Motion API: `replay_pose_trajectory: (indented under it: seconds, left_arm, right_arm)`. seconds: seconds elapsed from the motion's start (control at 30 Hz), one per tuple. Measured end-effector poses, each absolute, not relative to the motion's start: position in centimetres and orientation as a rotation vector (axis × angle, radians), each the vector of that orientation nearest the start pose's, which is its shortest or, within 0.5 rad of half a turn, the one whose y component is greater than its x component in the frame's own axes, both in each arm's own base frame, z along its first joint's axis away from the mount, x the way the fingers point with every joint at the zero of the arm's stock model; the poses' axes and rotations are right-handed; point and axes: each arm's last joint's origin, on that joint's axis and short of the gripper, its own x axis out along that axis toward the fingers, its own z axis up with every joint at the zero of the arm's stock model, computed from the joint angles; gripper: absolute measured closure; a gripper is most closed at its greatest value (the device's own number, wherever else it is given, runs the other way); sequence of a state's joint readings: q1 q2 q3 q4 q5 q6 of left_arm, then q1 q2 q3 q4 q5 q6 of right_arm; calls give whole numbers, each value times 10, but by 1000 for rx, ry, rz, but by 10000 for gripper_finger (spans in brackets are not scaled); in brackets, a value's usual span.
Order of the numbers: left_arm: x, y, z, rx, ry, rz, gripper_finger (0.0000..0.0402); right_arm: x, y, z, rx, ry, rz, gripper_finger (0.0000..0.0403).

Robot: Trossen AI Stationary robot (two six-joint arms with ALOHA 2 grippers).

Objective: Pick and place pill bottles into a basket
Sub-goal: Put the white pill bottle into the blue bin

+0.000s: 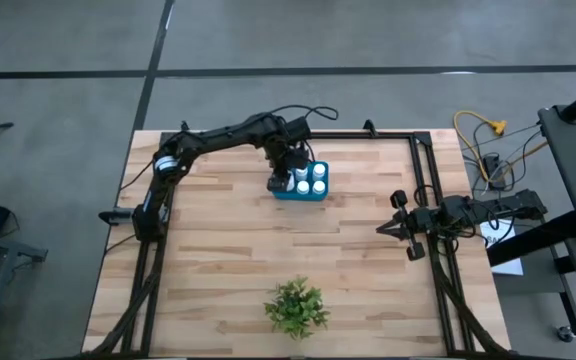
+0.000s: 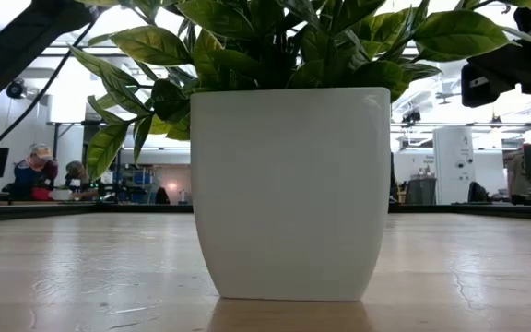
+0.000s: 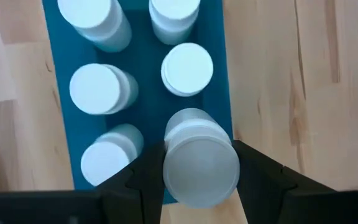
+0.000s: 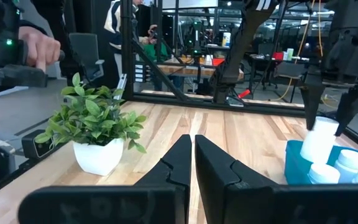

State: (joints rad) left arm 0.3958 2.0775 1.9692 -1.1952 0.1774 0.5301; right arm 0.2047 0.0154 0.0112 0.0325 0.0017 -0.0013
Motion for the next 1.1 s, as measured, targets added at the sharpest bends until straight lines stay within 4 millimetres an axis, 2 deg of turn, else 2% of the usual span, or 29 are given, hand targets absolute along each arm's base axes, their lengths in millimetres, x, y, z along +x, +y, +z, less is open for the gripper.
replay_pose_trajectory:
  seconds: [0.17, 0.6, 1.1]
  left_arm:
    - [395, 159, 271, 88, 1223, -153, 258]
    - [393, 158, 238, 66, 1259, -171, 258]
    - [394, 158, 212, 74, 1234, -169, 258]
  right_arm:
    - [96, 20, 169, 1, -28, 203, 390]
    - [96, 20, 169, 2, -28, 203, 390]
    - [96, 20, 169, 0, -28, 203, 390]
